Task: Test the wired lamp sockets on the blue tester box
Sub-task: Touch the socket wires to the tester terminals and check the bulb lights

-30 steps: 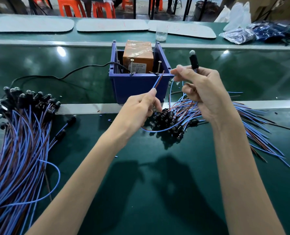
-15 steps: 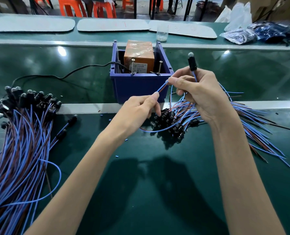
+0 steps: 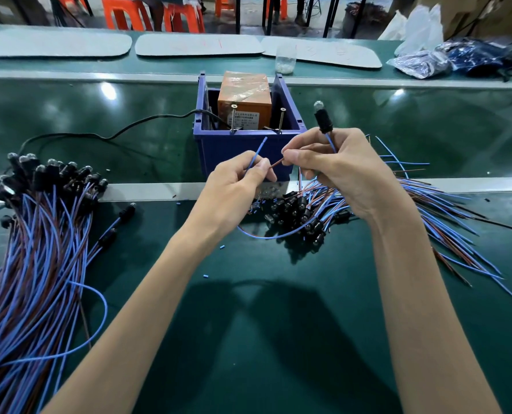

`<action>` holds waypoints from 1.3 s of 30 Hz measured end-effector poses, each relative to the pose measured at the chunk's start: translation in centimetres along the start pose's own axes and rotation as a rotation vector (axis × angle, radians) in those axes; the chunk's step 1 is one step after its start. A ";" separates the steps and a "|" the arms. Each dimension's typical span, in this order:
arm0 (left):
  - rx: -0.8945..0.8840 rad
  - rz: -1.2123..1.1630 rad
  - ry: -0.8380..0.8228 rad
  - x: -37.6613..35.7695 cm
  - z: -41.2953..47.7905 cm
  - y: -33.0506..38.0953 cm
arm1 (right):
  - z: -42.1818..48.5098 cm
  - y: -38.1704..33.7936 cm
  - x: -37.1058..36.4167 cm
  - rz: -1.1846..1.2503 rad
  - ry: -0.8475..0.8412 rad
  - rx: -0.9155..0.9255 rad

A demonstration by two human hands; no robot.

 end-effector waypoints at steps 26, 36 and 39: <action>-0.015 0.150 0.053 0.3 0.1 -0.1 | 0.8 1.4 -0.7 -0.446 0.048 -0.029; 0.030 0.175 0.068 1.0 0.1 -0.2 | 0.9 1.5 -1.3 -0.386 0.063 -0.014; 0.047 0.129 0.062 1.2 0.1 0.0 | 0.8 1.3 -1.3 -0.358 0.069 0.009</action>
Point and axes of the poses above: each hand's wrist, its own z-axis towards the middle knuckle, its own x-axis out of the back of the hand, y = z × x, the point moved 6 cm from there along z, towards the middle knuckle, and after that the axes turned 15 degrees about z, right-handed, at the moved point
